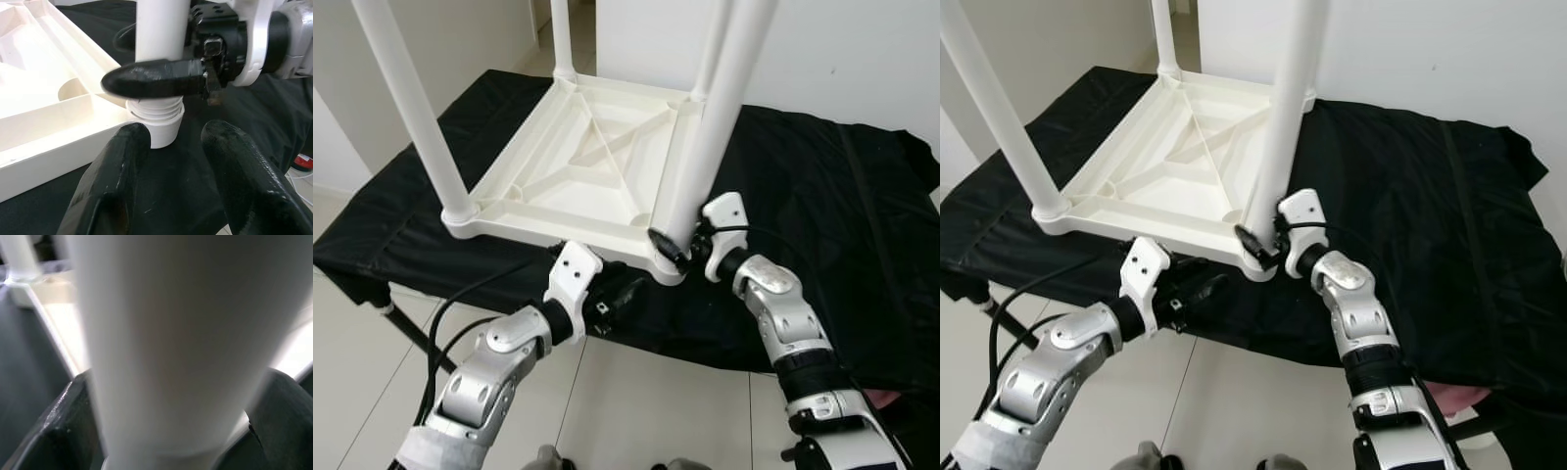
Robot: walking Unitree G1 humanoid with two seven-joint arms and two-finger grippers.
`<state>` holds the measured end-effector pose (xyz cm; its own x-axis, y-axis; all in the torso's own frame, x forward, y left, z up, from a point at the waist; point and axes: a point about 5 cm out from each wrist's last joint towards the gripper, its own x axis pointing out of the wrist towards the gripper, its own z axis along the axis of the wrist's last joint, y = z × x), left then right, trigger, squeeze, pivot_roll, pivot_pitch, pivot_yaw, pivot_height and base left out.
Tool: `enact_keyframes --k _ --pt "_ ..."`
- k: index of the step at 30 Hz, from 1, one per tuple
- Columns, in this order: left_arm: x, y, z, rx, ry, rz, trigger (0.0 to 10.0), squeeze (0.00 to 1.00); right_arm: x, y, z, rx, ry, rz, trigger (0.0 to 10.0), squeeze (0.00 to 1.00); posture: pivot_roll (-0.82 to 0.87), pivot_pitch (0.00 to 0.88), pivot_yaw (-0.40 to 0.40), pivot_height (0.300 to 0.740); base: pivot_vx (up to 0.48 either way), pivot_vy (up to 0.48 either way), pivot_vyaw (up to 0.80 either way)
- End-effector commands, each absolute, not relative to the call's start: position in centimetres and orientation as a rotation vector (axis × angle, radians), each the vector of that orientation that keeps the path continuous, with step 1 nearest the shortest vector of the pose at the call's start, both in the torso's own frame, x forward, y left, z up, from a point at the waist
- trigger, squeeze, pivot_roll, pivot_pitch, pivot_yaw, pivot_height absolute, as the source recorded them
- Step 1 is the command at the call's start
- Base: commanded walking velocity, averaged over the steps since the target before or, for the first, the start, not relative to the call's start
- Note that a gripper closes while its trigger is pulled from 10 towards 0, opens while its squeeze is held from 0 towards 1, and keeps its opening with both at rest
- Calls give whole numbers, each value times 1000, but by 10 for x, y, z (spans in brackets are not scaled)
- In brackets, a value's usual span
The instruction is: Building children table
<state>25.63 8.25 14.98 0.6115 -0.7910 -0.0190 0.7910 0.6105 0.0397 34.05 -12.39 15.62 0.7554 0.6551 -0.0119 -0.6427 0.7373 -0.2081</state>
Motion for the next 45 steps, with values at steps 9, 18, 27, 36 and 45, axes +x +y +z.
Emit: enact_keyframes --k 9,18,27,36,45 --pt "256 82 150 56 7 -934 10000 0 349 -102 151 -249 -34 821 4275 0 -70 38 18 740 0 0 0" --pt "256 86 152 62 4 -914 10000 0 348 -105 146 -217 -22 817 0 0 -35 34 1 740 0 0 0" --pt "253 83 150 53 7 -922 10000 0 339 -114 144 -178 -27 659 0 0 -46 39 -5 740 0 0 0" --pt "252 81 149 51 12 -933 10000 0 335 -107 146 -99 -14 451 0 0 -53 38 -7 740 0 0 0" --pt "251 79 149 49 8 -940 10000 0 320 -69 152 -8 -46 245 0 0 -44 35 -20 740 0 0 0"
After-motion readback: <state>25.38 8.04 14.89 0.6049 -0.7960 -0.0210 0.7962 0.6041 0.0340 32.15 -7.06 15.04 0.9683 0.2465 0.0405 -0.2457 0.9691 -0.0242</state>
